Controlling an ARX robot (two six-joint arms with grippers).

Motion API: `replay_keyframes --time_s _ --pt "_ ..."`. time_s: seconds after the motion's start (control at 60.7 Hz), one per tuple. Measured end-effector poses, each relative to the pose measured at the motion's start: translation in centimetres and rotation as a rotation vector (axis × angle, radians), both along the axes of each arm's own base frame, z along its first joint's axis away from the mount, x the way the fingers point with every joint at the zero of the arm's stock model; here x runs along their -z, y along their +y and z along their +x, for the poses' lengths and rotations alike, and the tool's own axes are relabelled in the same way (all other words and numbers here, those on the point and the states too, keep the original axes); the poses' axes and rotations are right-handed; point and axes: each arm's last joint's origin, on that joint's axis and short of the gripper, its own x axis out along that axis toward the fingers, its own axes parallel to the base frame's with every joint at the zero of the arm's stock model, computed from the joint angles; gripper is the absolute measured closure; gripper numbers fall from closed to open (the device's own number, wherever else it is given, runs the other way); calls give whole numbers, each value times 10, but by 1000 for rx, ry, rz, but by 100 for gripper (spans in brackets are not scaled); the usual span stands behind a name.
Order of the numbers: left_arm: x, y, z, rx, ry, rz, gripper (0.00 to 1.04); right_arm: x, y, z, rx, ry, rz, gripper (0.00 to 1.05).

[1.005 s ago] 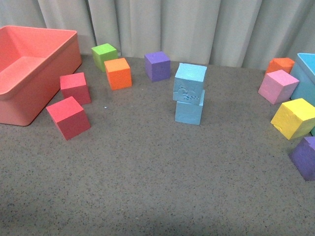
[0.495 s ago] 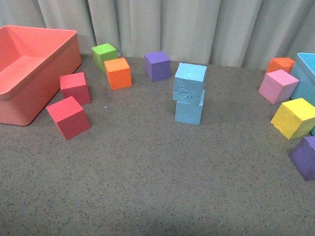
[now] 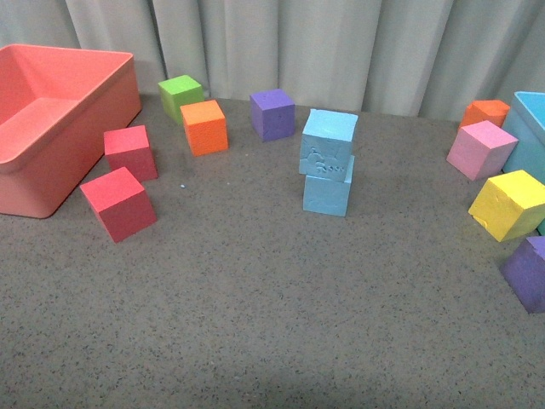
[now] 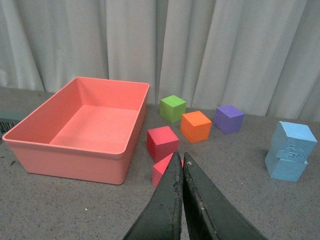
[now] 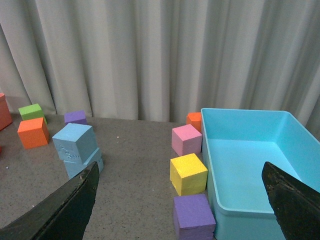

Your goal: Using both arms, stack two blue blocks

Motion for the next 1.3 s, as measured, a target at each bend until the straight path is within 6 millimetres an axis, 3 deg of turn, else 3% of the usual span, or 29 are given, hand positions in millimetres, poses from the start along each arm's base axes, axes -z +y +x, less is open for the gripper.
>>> replay_keyframes --time_s 0.396,0.907,1.302 --pt "3 0 -13 1 8 0 101 0 0 0 0 0 0 10" --pt "3 0 -13 1 6 2 5 0 0 0 0 0 0 10" --pt "3 0 -13 1 6 3 7 0 0 0 0 0 0 10"
